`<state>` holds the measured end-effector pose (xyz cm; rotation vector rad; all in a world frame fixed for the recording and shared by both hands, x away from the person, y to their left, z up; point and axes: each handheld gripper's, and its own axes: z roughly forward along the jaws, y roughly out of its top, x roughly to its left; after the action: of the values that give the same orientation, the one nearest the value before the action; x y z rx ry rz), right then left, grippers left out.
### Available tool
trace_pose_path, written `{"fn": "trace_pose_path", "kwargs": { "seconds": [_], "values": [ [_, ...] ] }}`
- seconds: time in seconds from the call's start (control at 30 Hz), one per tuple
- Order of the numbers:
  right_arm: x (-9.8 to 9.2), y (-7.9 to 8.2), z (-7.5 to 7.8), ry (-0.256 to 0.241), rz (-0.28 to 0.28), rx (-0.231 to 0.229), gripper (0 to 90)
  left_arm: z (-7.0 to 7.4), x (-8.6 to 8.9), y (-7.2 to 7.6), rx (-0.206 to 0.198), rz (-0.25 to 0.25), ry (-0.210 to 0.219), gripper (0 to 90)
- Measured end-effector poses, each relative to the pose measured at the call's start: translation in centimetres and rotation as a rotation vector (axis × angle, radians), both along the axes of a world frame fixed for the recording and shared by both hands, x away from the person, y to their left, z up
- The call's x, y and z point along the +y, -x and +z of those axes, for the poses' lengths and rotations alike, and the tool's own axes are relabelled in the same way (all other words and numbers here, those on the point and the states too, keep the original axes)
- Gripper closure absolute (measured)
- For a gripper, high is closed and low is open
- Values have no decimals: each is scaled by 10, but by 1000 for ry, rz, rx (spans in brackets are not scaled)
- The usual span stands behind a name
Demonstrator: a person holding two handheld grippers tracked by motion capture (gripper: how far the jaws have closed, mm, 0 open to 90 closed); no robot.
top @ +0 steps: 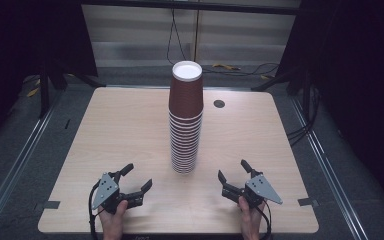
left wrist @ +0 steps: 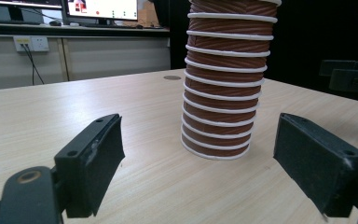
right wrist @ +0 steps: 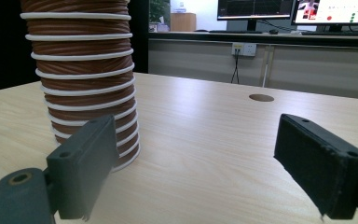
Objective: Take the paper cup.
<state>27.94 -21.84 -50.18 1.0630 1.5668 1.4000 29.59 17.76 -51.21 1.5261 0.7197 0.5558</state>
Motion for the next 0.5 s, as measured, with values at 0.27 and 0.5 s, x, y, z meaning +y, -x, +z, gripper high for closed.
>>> {"fn": "trace_pose_path", "kwargs": {
  "seconds": [0.27, 0.5],
  "values": [
    [-2, 0, 1, 0, -25, 17, 129, 0, -1, -1, 10, 4, -5, 156],
    [-3, -1, 1, -11, -4, 32, 131, 1, 0, -2, 10, -3, -11, 156]
  ]
}}
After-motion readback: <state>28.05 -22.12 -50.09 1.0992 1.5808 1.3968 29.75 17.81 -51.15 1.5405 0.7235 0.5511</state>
